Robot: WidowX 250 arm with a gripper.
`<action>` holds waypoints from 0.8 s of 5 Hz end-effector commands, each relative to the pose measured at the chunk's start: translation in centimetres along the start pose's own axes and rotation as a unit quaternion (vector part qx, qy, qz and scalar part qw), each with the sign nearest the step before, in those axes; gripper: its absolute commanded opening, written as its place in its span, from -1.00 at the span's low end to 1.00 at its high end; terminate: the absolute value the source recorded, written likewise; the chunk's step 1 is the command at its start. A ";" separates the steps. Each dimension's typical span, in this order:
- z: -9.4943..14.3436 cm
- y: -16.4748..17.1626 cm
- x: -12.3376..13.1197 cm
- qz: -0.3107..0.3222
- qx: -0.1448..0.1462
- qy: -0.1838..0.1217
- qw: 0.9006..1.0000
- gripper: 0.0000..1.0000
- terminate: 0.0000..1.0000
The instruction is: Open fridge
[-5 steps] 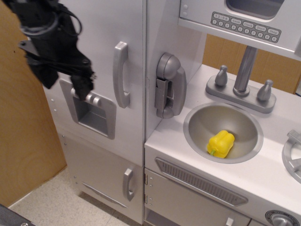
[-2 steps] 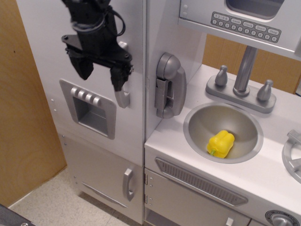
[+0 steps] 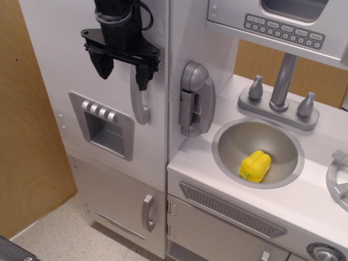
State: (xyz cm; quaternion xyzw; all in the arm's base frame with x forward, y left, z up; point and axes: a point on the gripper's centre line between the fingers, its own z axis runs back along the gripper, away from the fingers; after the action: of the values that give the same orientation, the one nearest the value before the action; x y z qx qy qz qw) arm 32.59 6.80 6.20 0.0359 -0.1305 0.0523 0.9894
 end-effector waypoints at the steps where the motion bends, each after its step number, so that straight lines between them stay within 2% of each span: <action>1: 1.1 -0.3 1.2 -0.071 -0.031 -0.058 0.995 -1.00 -1.00; 2: 1.4 -0.2 1.7 -0.075 -0.038 -0.092 0.992 -1.00 -1.00; 3: 1.4 0.2 1.1 -0.065 -0.025 -0.096 0.993 -1.00 -1.00; 4: 1.8 0.5 -1.0 -0.070 -0.018 -0.085 0.994 -1.00 -1.00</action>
State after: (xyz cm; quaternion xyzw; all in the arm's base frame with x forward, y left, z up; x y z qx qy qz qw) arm 30.19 6.75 5.73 0.0238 -0.1795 -0.0256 0.9831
